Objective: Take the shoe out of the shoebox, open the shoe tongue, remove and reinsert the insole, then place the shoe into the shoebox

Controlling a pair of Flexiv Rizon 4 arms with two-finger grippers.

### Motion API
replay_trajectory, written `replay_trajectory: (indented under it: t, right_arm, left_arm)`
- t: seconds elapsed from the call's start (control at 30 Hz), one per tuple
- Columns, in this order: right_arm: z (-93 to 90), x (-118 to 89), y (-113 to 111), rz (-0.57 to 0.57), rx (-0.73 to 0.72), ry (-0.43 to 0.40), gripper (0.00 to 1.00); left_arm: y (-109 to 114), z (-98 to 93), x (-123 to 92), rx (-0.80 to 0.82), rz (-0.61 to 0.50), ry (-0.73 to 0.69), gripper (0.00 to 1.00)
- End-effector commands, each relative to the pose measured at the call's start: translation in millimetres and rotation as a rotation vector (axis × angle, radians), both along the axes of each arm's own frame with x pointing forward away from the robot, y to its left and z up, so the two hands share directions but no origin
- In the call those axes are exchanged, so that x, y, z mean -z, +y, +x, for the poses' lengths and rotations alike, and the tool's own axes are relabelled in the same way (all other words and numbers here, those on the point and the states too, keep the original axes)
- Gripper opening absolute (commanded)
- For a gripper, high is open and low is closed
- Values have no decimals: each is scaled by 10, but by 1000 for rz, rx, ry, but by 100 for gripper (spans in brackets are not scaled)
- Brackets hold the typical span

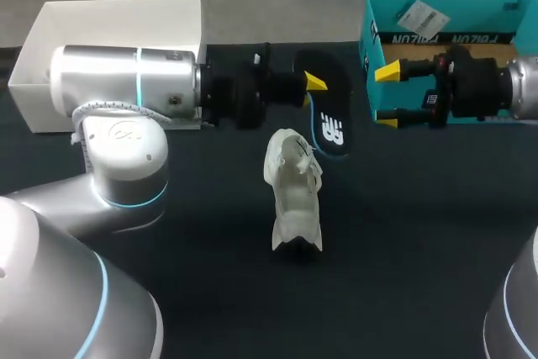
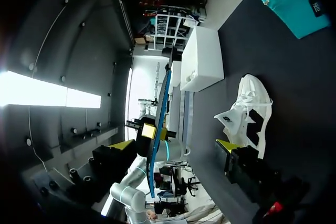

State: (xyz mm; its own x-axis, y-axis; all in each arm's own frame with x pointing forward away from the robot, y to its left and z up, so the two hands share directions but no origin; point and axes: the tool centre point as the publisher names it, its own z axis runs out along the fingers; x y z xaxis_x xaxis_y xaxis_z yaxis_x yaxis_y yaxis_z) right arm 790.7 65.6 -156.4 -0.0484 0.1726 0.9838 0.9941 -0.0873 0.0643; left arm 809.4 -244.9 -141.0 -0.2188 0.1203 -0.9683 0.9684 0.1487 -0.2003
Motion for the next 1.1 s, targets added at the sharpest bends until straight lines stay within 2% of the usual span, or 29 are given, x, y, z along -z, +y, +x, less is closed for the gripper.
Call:
replay_trajectory:
  t: [0.03,0.53,0.7,0.83,1.1]
  right_arm:
    - [-188,-134,-154,-54,39,0,100]
    - [-188,-134,-154,-54,39,0,100]
    - [-383,-53,-363,-60,54,25,100]
    - [-583,-46,-587,-107,81,41,100]
    - [-834,-132,-921,-186,129,51,100]
  left_arm:
    - [44,-32,-17,0,3,3,0]
    - [104,-132,-128,11,-7,41,0]
    - [127,-150,-159,11,-6,49,0]
    - [126,-147,-158,5,-6,58,0]
    - [128,-169,-144,10,-1,67,0]
